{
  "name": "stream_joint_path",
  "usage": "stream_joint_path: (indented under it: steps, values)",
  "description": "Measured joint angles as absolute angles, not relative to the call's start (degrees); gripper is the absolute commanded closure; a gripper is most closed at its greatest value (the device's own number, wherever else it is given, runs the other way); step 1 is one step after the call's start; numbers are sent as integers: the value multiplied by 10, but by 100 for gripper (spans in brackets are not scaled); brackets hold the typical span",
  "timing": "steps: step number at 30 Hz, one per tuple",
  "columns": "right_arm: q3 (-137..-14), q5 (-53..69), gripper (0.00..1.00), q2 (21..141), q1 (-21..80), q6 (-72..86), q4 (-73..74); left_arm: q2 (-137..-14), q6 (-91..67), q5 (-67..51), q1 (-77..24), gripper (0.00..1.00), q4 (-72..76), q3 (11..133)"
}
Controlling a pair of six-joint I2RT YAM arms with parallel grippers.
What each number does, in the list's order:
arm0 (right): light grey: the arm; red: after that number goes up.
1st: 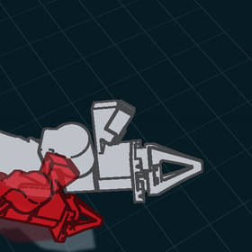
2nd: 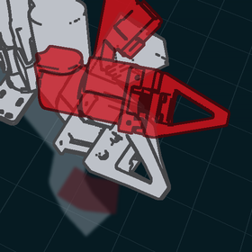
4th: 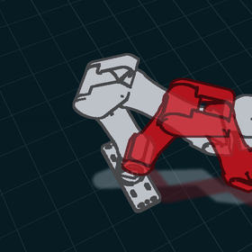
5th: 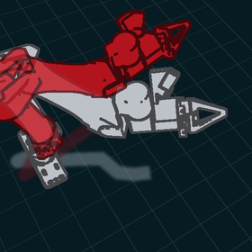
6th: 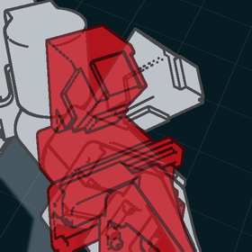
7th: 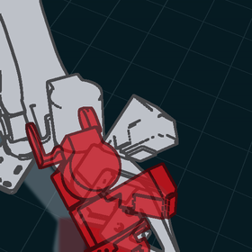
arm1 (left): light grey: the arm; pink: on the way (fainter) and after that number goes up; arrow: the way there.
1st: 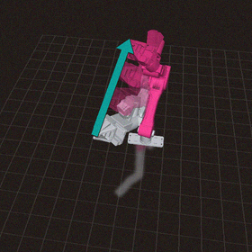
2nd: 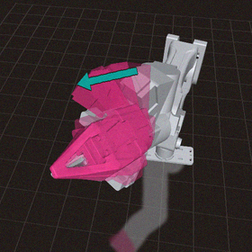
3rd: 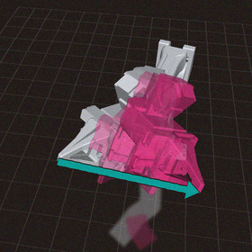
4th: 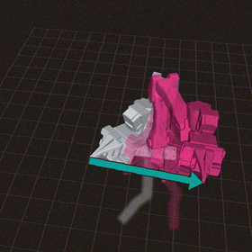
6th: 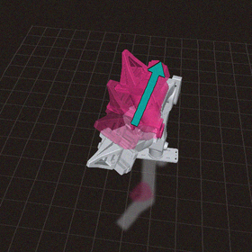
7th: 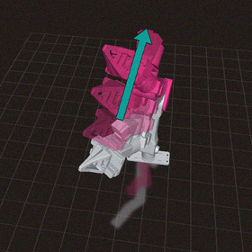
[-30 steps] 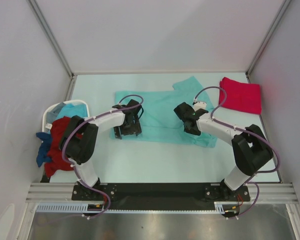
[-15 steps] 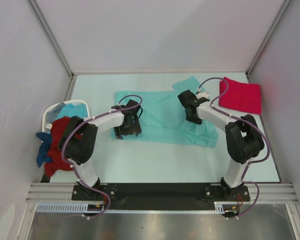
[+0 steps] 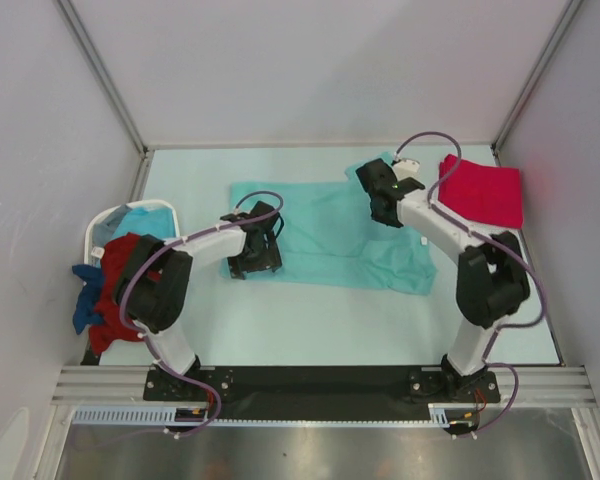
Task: Fold and stack the t-shirts
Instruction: Fold the flattened tshirt in 1/3 of the way
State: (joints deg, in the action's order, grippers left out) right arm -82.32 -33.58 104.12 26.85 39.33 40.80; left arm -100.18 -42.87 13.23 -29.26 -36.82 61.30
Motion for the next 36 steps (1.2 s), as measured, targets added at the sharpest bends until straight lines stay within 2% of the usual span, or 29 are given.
stream_joint_path:
  steps: [2, 3, 8, 15, 21, 36]
  values:
    - [-809, -341, 95, 983, 287, 396, 414, -1000, -429, 132, -293, 13, -366, 611]
    - [-795, -343, 100, 949, 296, 402, 418, -999, -429, 131, -293, 14, -364, 609]
    - [-699, -342, 100, 831, 330, 453, 442, -995, -428, 128, -292, 14, -358, 603]
    - [-571, -330, 100, 835, 362, 517, 479, -992, -421, 124, -292, 14, -356, 600]
    - [-565, -325, 100, 853, 377, 539, 473, -992, -418, 122, -292, 14, -357, 600]
    - [-588, -311, 100, 991, 364, 525, 414, -992, -415, 117, -292, 14, -359, 600]
